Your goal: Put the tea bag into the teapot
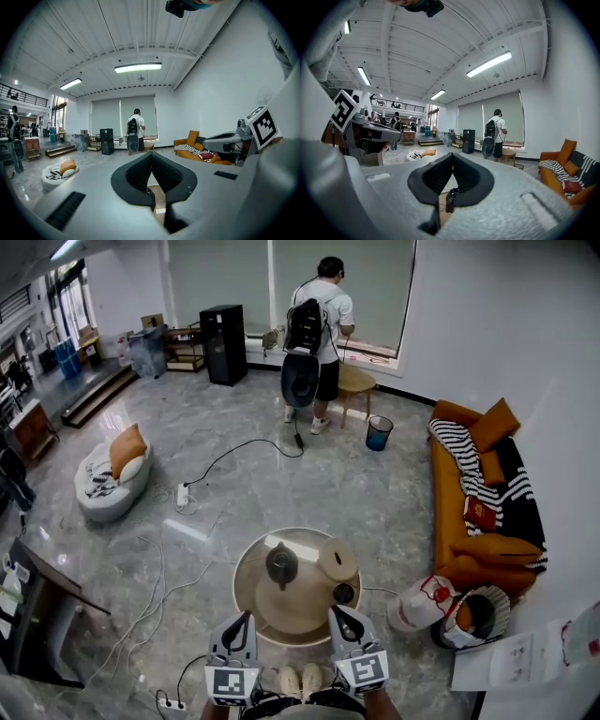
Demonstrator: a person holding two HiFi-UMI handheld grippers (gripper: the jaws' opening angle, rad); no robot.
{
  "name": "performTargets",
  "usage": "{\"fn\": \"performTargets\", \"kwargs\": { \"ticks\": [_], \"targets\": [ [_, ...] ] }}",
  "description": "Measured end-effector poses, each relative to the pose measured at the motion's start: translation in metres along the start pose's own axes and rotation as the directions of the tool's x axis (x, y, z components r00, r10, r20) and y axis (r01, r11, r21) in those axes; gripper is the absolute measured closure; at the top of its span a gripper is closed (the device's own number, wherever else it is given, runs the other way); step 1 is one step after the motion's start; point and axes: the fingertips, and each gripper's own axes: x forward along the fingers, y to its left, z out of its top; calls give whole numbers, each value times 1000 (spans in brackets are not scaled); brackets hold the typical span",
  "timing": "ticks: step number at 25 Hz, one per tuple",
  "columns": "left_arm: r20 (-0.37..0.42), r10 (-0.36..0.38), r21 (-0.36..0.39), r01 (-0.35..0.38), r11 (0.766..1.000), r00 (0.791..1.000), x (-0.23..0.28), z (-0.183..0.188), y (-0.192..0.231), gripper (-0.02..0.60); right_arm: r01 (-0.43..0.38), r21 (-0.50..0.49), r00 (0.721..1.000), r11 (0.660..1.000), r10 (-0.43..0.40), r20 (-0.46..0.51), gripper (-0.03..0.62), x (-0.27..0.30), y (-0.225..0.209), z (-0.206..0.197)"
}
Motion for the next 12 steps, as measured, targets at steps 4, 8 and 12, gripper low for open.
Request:
{"fn": "performTargets", "kwargs": {
  "ticks": [4,8,12],
  "targets": [
    [3,-6,27,6,1000,1000,-1,-1,1,565,-3,-2,1000,1000,3,-3,595,-1,4,8],
    [-2,-6,-28,6,1000,1000,2,4,-4,565,-2,-1,1000,1000,2,-4,595,0,2,1],
    [2,-21,56,21,998,1000,5,-6,2,565,0,-10,1000,1000,0,1,594,4,3,2]
  ]
}}
